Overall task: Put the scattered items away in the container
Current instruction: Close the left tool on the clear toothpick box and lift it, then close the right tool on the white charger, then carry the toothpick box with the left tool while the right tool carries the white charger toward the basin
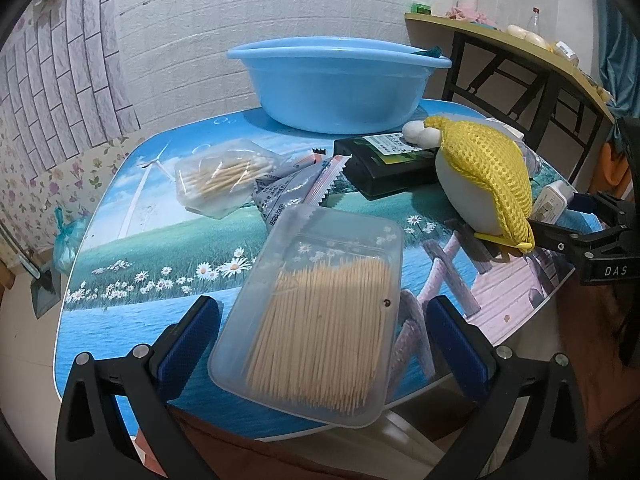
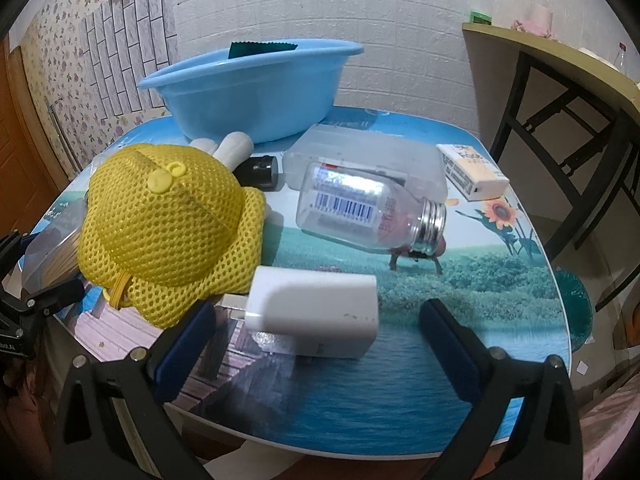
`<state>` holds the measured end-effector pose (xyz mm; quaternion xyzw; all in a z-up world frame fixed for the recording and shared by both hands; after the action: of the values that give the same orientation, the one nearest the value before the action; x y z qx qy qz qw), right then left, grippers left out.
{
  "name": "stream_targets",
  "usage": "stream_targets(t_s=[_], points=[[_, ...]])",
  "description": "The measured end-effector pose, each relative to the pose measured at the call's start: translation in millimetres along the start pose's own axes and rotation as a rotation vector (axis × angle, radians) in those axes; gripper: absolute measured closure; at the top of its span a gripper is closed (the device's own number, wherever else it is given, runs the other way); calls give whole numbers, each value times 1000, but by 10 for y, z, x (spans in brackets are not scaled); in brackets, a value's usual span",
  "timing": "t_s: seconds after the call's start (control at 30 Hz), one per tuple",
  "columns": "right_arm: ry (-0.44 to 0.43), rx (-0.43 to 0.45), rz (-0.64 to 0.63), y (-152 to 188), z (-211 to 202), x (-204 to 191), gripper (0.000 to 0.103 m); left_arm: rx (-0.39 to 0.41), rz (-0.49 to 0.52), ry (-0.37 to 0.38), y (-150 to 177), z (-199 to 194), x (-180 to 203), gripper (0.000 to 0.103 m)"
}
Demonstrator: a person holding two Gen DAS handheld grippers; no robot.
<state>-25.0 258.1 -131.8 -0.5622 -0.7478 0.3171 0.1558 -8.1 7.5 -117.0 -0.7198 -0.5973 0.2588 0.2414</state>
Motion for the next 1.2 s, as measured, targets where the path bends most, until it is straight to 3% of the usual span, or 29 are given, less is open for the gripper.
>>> stream_targets(t_s=[0.53,0.6,0.67,0.73,0.8,0.9,1.2], points=[[-1,-6,-7,26,-13,-23,0,4,-8,-4,30,-26,-15,0],[-4,3,-12,38,-36,-35,9,14,-6,5,41,-47,-10,5],[-8,11,-25,40,-65,-55,23,27,2,9,44,-78,-1,19],[-4,19,-42,39,-87,-84,38,34,5,7,51,-100,8,26],[4,20,-56,40,-96,-110,43,38,1,4,53,-117,-1,35],[-4,22,-58,51,-111,-116,43,40,-7,7,44,-128,-11,41],[-57,90,-23,-29,-323,-72,43,102,-45,16,-6,-333,-92,42]])
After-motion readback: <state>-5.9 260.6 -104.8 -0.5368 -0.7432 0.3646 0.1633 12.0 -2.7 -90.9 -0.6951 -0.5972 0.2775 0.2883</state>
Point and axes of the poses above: each gripper's, at about its wrist camera, not at the fingertips, and z roughly the way its jaws point, x to its right, y to its underside, the point moved 1 cm from there along z, roughly the way its jaws point, and after that the axes turned 8 degrees about -y, right-handed, at the moved point
